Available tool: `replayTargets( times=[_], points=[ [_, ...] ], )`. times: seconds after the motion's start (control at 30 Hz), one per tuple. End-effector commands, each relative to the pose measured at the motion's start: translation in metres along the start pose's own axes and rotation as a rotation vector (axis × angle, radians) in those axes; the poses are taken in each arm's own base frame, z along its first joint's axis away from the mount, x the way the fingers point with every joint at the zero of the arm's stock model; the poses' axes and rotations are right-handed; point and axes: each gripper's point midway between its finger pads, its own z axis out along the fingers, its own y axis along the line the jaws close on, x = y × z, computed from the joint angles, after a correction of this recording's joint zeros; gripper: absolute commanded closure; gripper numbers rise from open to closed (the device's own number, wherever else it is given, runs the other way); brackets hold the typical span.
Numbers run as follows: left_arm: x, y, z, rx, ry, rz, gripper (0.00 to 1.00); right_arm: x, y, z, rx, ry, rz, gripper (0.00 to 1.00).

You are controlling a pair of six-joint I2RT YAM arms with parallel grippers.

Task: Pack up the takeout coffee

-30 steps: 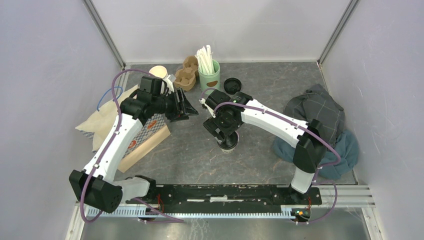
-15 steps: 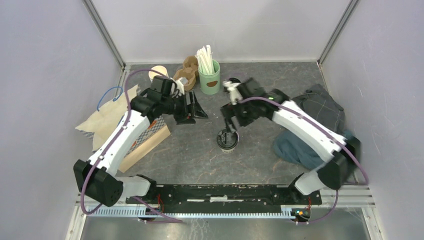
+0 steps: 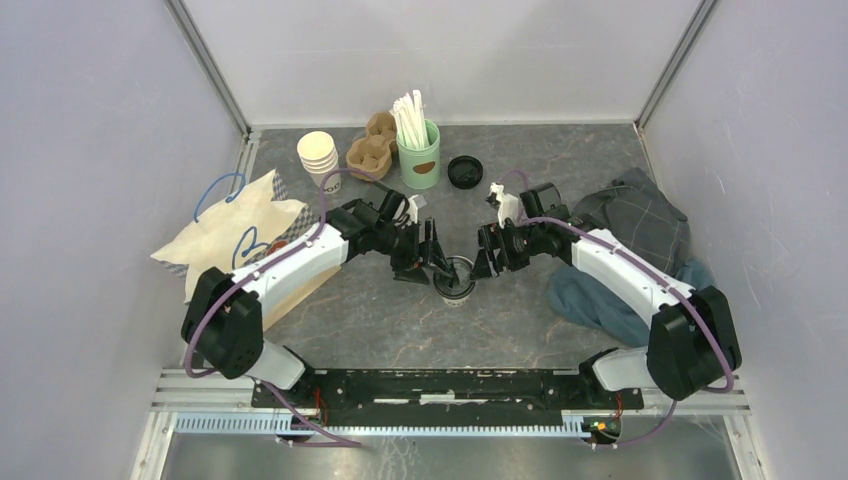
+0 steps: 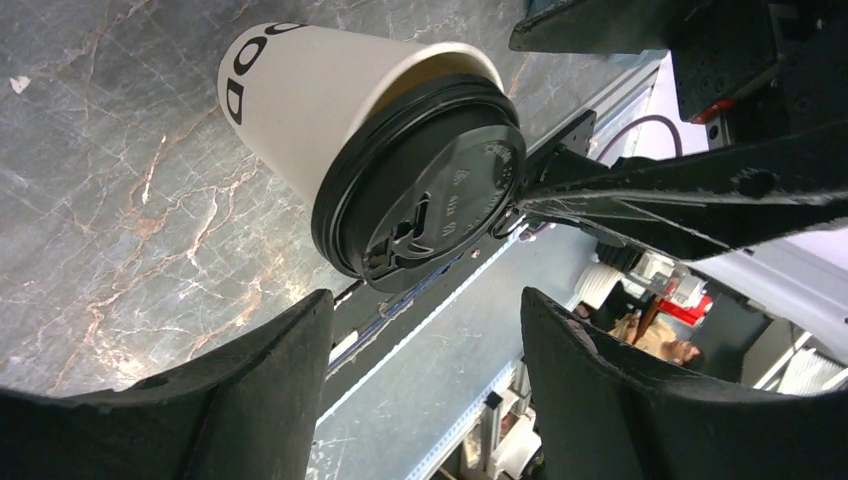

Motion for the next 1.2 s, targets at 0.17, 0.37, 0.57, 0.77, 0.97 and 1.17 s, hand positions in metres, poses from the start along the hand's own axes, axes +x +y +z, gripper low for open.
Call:
replayTargets(
  times=[0.17,0.37,0.57,0.77,0.97,1.17],
  points=[
    [0.000,-0.006,0.007,0.070,-0.017,-0.068,0.32,-0.034,0.018,0.007,-0.127,-0.118,-0.077,0.16],
    [-0.001,0.001,0.014,0.053,-0.002,-0.068,0.38,-0.038,0.010,0.018,-0.118,-0.117,-0.052,0.28],
    [-0.006,-0.001,0.014,0.050,-0.009,-0.053,0.42,-0.041,0.013,0.019,-0.136,-0.124,-0.035,0.37],
    [-0.012,-0.004,0.013,0.040,-0.022,-0.036,0.46,-0.040,0.013,0.019,-0.135,-0.125,-0.031,0.43],
    [-0.019,-0.008,0.009,0.027,-0.042,-0.017,0.47,-0.036,0.009,0.021,-0.131,-0.125,-0.008,0.49],
    [-0.022,-0.009,0.005,0.010,-0.055,-0.005,0.47,-0.036,0.006,0.019,-0.133,-0.140,0.017,0.55]
  ],
)
